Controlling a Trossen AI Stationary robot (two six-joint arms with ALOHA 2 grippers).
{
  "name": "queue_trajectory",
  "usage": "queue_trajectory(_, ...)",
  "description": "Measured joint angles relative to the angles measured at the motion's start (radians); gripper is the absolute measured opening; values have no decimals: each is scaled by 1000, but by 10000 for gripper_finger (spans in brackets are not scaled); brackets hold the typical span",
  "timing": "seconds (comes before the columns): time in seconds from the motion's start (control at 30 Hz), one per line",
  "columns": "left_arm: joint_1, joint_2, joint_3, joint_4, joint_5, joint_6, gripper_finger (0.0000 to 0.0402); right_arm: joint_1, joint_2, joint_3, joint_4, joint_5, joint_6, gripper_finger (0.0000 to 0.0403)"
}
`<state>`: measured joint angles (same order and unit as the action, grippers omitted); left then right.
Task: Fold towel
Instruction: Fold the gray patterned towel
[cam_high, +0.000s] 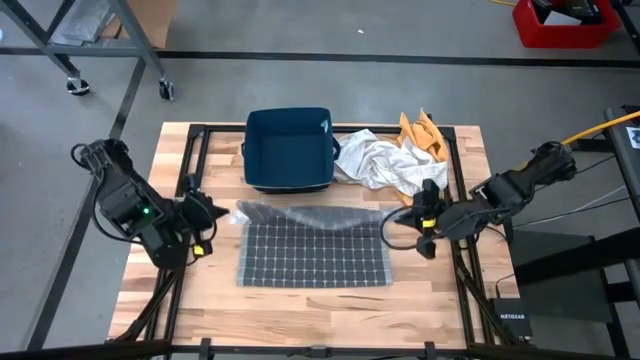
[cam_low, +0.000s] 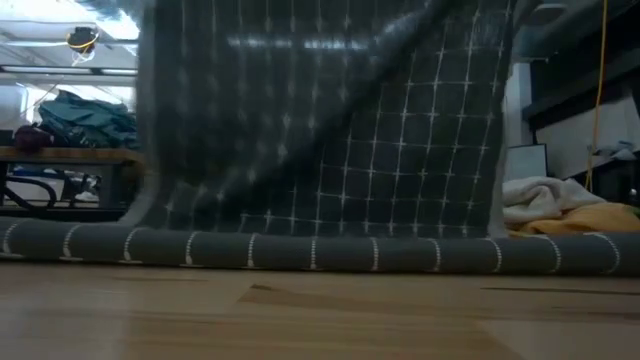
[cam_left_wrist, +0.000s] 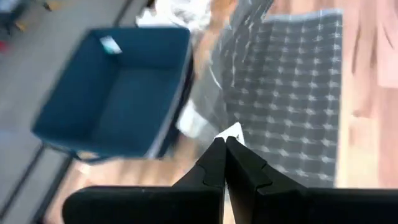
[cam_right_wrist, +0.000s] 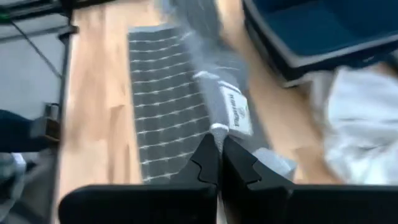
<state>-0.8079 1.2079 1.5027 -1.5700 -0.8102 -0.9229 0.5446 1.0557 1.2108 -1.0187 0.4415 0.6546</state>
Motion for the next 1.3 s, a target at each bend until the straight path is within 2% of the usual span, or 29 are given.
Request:
queue_trajectory(0.07, -21, 0, -26, 22, 14, -51, 1, 0, 2, -28, -6, -24, 39, 1)
queue_trajectory(0.17, -53, 3, -60, 59, 27, -97, 1, 0, 3, -75, 85, -67, 52, 1)
queue_trajectory(0.5, -71, 5, -157, 252, 31, -126, 1, 0, 7, -212, 353, -139, 74, 1)
queue_trajectory(0.73, -68, 13, -259, 467, 33, -126, 0, -1, 8, -250, 388, -138, 80, 1)
queue_trajectory(0.87, -68, 21, -320, 522, 34, -126, 5, -1, 8, -250, 393, -139, 80, 1)
queue_trajectory(0.97, -67, 21, -350, 557, 34, -112, 30, -1, 8, -250, 395, -140, 81, 1)
queue_trajectory(1.17, -40, 47, -404, 661, 33, -65, 111, -1, 9, -250, 402, -139, 81, 1)
queue_trajectory(1.3, -5, 76, -453, 752, 35, -273, 139, -1, 9, -250, 419, -138, 75, 1)
